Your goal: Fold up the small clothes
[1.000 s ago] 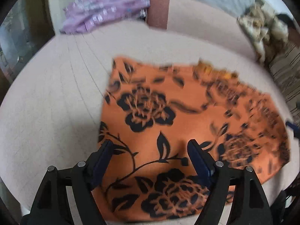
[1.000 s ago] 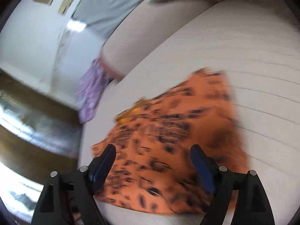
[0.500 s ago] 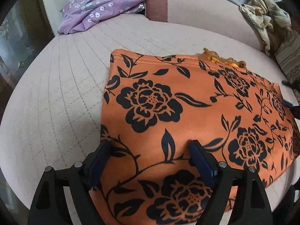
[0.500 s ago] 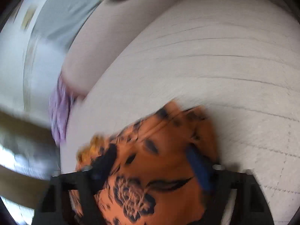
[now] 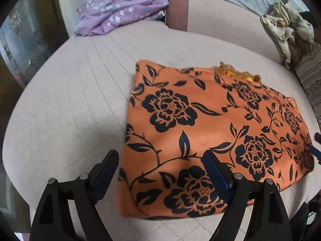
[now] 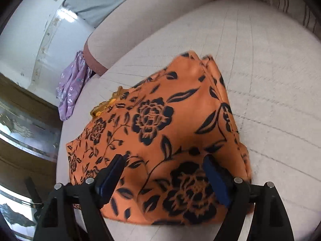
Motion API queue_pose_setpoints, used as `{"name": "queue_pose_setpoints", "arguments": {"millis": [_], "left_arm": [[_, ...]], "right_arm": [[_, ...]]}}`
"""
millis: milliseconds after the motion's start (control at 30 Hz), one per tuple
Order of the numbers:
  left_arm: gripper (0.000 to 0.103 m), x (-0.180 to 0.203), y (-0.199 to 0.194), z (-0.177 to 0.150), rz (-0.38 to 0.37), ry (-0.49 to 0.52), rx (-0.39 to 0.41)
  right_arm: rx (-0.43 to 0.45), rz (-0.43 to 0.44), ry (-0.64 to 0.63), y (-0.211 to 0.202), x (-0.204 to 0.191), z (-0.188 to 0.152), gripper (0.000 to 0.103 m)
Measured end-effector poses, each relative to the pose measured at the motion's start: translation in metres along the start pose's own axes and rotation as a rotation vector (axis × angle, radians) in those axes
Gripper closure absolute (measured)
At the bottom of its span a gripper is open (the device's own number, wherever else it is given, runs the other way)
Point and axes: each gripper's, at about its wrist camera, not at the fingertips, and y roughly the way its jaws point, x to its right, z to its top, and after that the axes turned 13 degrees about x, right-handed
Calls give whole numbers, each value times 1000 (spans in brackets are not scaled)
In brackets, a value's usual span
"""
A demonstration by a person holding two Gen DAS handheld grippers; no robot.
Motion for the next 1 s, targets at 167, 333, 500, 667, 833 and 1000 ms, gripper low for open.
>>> {"name": "queue_pose_setpoints", "arguments": {"millis": [167, 333, 500, 667, 833, 1000], "left_arm": [[17, -6, -18, 1, -7, -32, 12], [17, -7, -35, 0, 9, -5, 46], [17, -11, -39, -4, -15, -37, 40], [17, -1, -29, -11, -23, -21, 6], [17, 19, -20, -15, -49, 5, -13], [17, 38, -10, -20, -56, 52, -37]], "right_arm": [[-12, 11, -1, 4, 1, -3, 12], [27, -4, 88, -12, 6, -6, 13], [56, 23, 176, -41, 20, -20, 13], [69, -41, 282, -59, 53, -48, 13], [84, 0, 369, -59, 73, -46, 12], [81, 45, 354, -36, 65, -27, 12]]}}
